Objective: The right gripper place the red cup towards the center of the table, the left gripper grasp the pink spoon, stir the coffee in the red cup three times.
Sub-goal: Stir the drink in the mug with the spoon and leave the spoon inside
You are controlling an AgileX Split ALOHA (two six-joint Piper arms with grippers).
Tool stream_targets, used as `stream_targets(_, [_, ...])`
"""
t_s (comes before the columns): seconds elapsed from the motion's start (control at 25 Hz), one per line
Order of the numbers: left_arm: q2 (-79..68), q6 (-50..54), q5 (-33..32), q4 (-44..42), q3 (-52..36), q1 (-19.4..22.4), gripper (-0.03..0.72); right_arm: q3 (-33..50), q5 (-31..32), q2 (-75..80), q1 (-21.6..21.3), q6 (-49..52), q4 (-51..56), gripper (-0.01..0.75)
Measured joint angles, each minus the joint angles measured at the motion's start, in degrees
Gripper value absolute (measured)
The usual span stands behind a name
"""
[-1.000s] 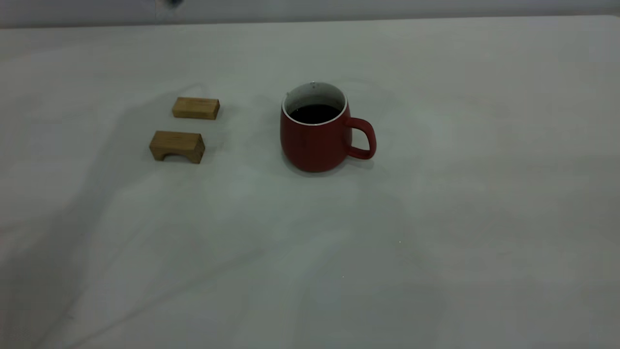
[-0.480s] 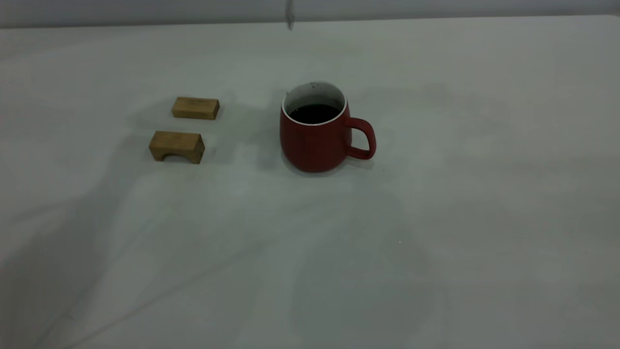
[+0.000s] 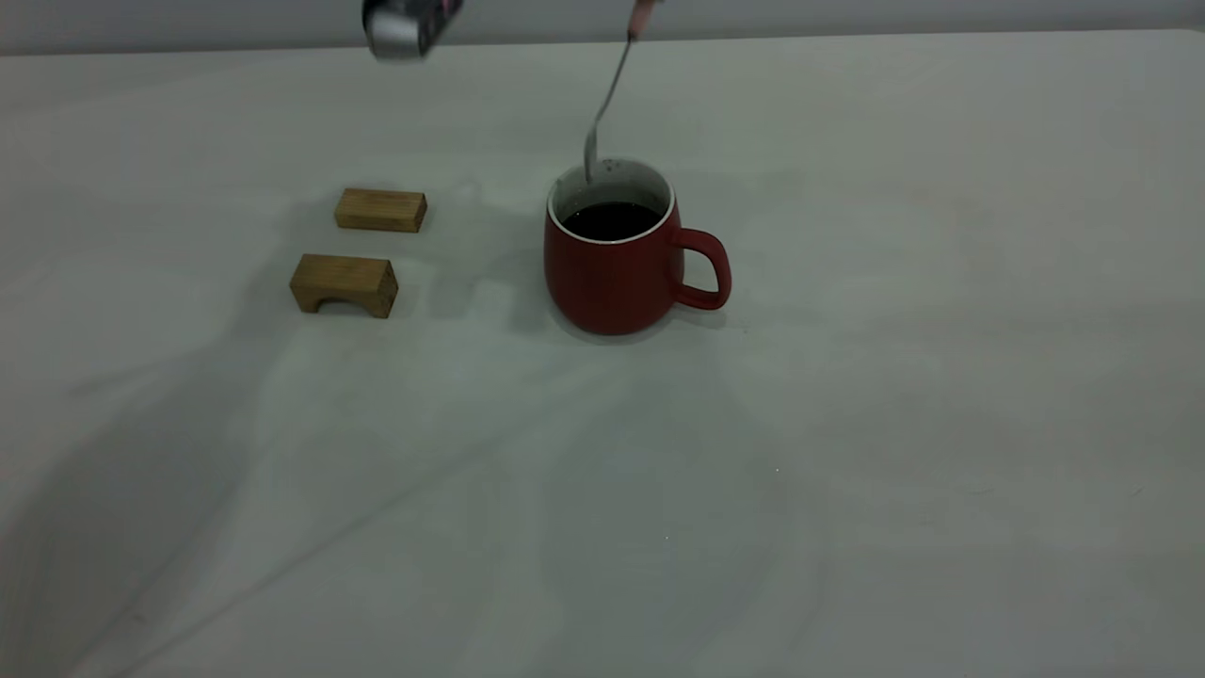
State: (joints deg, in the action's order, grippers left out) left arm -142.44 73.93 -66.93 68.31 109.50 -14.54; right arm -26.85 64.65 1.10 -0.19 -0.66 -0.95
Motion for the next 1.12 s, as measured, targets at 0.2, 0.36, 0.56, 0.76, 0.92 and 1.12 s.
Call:
stream_targets(0.2, [-4.2, -5.01, 0.0, 1.2, 0.0, 0.0, 0.166, 0.0, 0.0, 0.0, 0.0, 0.0, 0.0, 0.584])
stream_targets(0.36, [-6.33, -8.18, 0.68, 1.5, 0.0, 0.0, 0.166, 0.0, 0.0, 0.0, 0.0, 0.0, 0.0, 0.584])
stream_targets(0.56, [-6.82, -15.7, 4.0, 3.39, 0.0, 0.0, 0.166, 0.0, 0.0, 0.0, 0.0, 0.0, 0.0, 0.584])
stream_targets(0.76, [-8.16, -16.05, 1.68, 10.02, 0.04, -0.3, 0.166, 0.0, 0.0, 0.0, 0.0, 0.0, 0.0, 0.584])
stream_targets(0.92, [-9.49, -10.66, 0.62, 10.03, 0.04, -0.58, 0.166, 0.0, 0.0, 0.0, 0.0, 0.04, 0.0, 0.584])
stream_targets(1.12, [-9.61, -5.76, 0.62, 4.87, 0.04, 0.22, 0.166, 0.0, 0.0, 0.0, 0.0, 0.04, 0.0, 0.584])
